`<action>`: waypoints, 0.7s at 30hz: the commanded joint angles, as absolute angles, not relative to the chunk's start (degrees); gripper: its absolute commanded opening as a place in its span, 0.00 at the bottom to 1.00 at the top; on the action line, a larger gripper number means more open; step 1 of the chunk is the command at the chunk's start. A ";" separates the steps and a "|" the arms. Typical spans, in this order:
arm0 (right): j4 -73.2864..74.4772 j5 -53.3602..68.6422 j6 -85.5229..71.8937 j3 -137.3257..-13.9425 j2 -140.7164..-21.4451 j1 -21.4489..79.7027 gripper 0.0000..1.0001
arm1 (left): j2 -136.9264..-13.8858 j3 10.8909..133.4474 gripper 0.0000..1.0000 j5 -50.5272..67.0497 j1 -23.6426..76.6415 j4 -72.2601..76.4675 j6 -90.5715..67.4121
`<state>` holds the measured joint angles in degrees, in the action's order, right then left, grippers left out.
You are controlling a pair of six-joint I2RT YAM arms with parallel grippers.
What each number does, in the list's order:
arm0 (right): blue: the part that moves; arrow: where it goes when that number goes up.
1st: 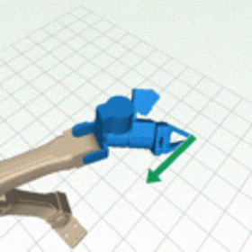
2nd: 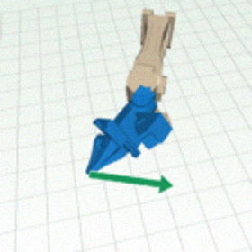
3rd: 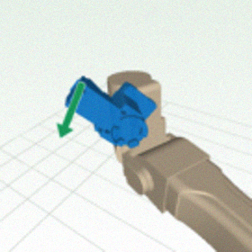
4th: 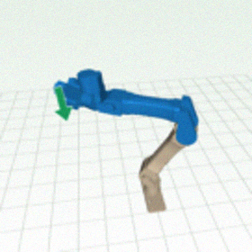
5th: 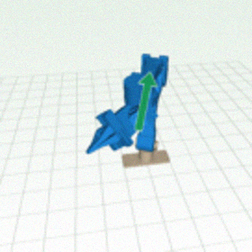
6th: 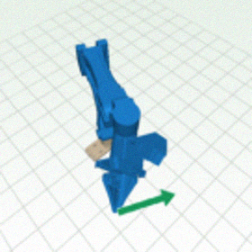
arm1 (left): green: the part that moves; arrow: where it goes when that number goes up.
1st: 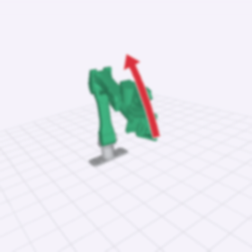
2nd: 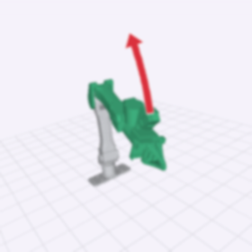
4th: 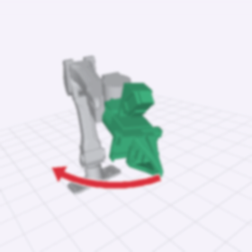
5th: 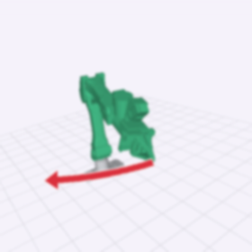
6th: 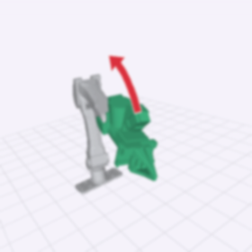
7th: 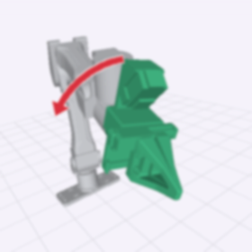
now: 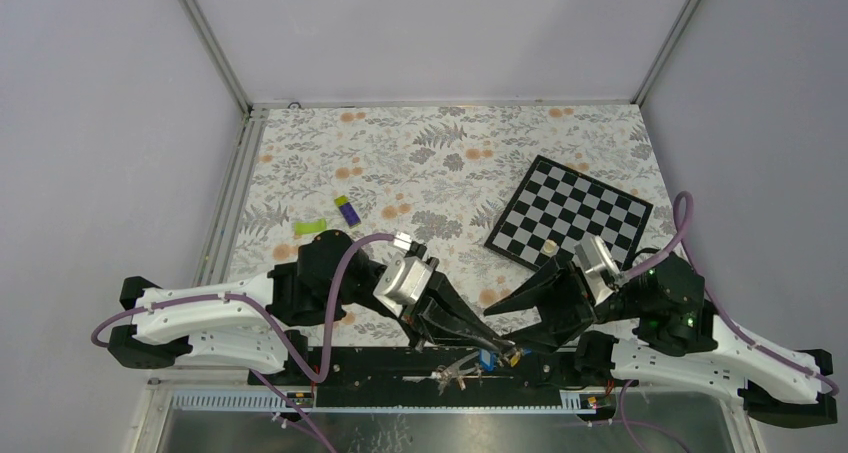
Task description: Remove the keys from the keyring
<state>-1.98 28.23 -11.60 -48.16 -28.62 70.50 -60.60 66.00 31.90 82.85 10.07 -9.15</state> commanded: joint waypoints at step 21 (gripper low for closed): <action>-7.26 35.59 -15.68 -50.67 -32.67 70.40 0.45 | -60.44 69.70 0.00 36.59 82.97 15.42 -7.30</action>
<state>-3.64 33.36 -14.35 -49.41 -31.90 70.50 -60.69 66.24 35.44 82.85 10.31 -8.34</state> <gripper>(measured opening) 0.461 0.019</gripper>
